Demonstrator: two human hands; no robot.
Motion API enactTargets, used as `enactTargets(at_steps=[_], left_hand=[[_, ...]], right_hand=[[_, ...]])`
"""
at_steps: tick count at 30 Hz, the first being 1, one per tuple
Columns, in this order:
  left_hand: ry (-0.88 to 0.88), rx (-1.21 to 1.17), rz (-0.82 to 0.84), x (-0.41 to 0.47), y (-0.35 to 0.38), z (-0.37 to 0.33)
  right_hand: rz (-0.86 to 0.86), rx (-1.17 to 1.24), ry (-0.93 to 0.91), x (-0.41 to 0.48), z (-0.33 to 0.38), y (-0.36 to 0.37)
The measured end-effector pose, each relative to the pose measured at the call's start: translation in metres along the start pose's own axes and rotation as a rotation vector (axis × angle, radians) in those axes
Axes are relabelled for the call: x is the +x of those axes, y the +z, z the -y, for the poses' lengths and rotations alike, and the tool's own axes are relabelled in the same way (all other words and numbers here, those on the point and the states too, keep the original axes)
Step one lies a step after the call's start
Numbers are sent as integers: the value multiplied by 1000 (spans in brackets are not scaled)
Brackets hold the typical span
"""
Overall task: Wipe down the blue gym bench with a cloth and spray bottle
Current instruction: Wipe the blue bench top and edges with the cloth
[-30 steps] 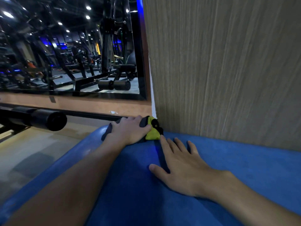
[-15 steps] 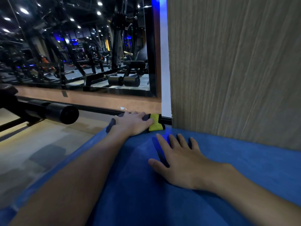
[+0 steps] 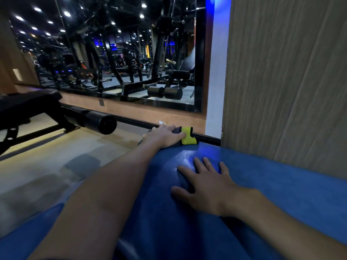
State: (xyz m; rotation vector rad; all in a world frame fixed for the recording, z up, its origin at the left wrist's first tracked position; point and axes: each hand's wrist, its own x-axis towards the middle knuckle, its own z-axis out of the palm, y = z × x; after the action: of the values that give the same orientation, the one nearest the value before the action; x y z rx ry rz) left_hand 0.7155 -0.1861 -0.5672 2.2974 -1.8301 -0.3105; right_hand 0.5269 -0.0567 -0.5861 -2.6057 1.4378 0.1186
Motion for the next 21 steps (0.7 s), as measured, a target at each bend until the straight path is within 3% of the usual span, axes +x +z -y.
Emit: enactTargets(at_steps=[14, 21], left_hand=[[-35, -121, -79, -26, -2, 56], [-17, -238, -13, -26, -1, 75]], right_hand=[[-37, -80, 4, 1, 1, 11], [-27, -59, 28, 3, 3, 9]])
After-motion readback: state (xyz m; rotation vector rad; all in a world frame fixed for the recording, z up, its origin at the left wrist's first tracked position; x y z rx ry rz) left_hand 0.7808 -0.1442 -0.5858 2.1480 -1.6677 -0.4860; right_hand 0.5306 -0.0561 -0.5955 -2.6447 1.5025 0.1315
